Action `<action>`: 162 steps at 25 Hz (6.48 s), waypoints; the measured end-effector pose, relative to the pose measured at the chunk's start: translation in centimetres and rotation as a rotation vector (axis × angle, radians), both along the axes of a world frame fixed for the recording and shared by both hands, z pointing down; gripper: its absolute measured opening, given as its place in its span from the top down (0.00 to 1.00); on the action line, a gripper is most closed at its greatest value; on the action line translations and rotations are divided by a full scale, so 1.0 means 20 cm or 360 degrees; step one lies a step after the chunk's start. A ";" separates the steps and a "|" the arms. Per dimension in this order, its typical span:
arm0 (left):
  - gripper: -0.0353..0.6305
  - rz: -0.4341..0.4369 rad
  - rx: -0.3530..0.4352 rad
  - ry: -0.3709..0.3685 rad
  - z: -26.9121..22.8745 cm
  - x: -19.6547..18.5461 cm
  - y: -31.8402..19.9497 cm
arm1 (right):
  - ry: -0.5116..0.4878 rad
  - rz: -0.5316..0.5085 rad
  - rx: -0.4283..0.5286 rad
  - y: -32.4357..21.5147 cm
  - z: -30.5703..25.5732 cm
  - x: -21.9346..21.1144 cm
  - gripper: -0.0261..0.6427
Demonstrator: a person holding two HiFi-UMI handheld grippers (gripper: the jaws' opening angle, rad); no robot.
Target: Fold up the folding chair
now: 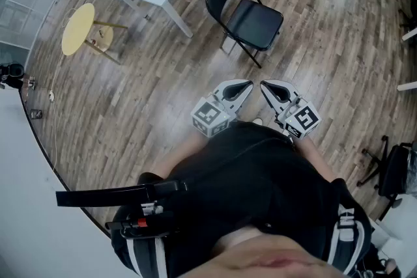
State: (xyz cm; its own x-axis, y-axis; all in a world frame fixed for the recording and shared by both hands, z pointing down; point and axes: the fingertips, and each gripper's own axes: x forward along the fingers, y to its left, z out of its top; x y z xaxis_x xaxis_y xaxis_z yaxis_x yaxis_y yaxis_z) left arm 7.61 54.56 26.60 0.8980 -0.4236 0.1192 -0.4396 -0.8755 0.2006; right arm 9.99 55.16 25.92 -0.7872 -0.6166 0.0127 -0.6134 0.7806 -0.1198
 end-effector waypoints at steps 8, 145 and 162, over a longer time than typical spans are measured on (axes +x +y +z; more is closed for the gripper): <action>0.94 0.0011 -0.0001 -0.0020 0.01 0.03 0.03 | 0.0006 0.0025 -0.0027 0.03 0.01 0.05 0.95; 0.62 -0.0013 -0.0944 -0.1021 1.60 -0.50 -3.49 | -0.0196 0.0850 -0.0993 -2.47 2.02 0.77 0.94; 0.60 0.0081 -0.1229 -0.1264 2.01 -0.41 -3.57 | -0.0516 0.0811 -0.1636 -2.22 3.18 1.17 0.57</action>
State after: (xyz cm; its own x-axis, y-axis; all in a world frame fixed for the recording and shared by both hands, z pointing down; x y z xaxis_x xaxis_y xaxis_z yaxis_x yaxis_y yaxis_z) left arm -0.63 -16.75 66.76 0.4635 0.0480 0.8848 -0.6524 -0.6573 0.3774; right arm 33.35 10.75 89.50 -0.5124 -0.6763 0.5292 -0.6507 -0.0964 -0.7532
